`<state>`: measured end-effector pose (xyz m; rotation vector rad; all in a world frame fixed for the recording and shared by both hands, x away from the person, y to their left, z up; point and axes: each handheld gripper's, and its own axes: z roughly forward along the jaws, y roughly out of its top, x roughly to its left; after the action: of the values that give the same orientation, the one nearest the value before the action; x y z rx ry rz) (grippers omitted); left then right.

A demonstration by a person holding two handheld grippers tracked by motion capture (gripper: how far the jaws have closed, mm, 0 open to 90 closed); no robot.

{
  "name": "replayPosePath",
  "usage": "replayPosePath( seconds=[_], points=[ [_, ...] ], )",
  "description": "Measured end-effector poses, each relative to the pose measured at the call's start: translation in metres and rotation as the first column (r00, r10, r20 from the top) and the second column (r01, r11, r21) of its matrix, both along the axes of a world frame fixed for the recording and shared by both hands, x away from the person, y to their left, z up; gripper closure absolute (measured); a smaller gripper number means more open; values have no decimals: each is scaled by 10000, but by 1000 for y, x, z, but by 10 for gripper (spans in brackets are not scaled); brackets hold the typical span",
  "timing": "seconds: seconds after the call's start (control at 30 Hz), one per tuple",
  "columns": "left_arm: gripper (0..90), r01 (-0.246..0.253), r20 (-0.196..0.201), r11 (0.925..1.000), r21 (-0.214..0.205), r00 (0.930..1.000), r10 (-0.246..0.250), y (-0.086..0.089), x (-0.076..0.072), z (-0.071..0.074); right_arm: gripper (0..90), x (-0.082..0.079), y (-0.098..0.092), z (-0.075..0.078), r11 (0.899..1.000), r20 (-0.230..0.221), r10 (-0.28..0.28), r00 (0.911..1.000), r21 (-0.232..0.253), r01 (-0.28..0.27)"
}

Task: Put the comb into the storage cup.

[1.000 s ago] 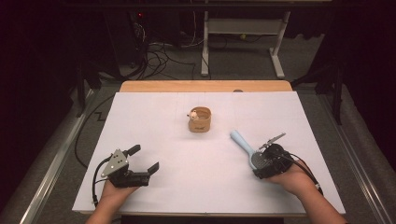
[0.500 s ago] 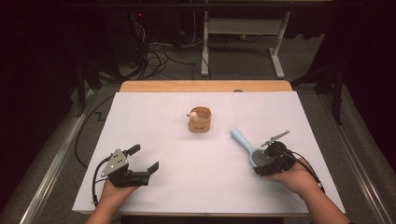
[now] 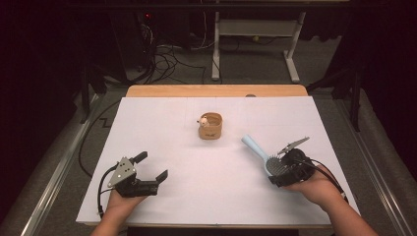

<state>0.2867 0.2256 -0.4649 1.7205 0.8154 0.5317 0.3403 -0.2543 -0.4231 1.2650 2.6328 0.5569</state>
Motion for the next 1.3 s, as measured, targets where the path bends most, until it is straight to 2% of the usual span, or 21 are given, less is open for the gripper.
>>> replayPosePath(
  seconds=[0.1,0.13,0.2,0.27,0.37,0.53,0.57,0.67,0.8,0.9,1.03,1.13,1.17,1.3],
  points=[
    [27,-100,-55,9998,-195,9999,99,0,2,3,210,-1,1,1,9999,55,118,9999,52,-118],
    [27,-141,-274,9991,-392,9995,131,0,5,9,209,-1,2,2,9997,57,180,9998,163,-181],
    [25,-91,-367,9990,-441,9993,74,-1,6,13,209,-2,3,2,9989,60,319,9995,342,-320],
    [26,-73,-179,9987,-501,9998,64,-6,6,25,209,-2,4,3,9981,98,456,9989,399,-459],
    [28,-60,-70,9984,-563,10000,56,-8,7,29,209,-2,6,4,9977,72,480,9988,470,-483],
    [33,-116,181,9999,-105,9998,117,-14,14,33,209,-2,10,10,9976,129,549,9984,412,-554],
    [37,-44,168,9999,144,9999,42,-18,17,35,209,-2,12,12,9973,175,613,9980,389,-619],
    [37,-4,212,10000,95,9998,2,-21,21,36,209,-2,14,13,9970,195,682,9975,355,-689],
    [46,46,302,9995,-321,9995,-36,-27,29,39,209,-1,21,16,9958,170,851,9962,321,-856],
    [46,11,452,9997,-249,9990,0,-34,35,38,209,1,25,17,9953,107,909,9958,332,-912],
    [48,14,324,10000,-43,9995,-13,-42,40,32,209,3,32,19,9937,88,1042,9945,406,-1044],
    [47,63,342,9998,179,9994,-69,-46,40,28,209,3,38,19,9917,69,1221,9925,390,-1223],
    [45,131,467,9995,301,9988,-144,-48,38,24,209,3,41,19,9920,48,1186,9929,438,-1187],
    [26,309,516,9992,247,9982,-321,-49,35,20,209,5,47,18,9892,45,1405,9901,406,-1406]
  ],
)
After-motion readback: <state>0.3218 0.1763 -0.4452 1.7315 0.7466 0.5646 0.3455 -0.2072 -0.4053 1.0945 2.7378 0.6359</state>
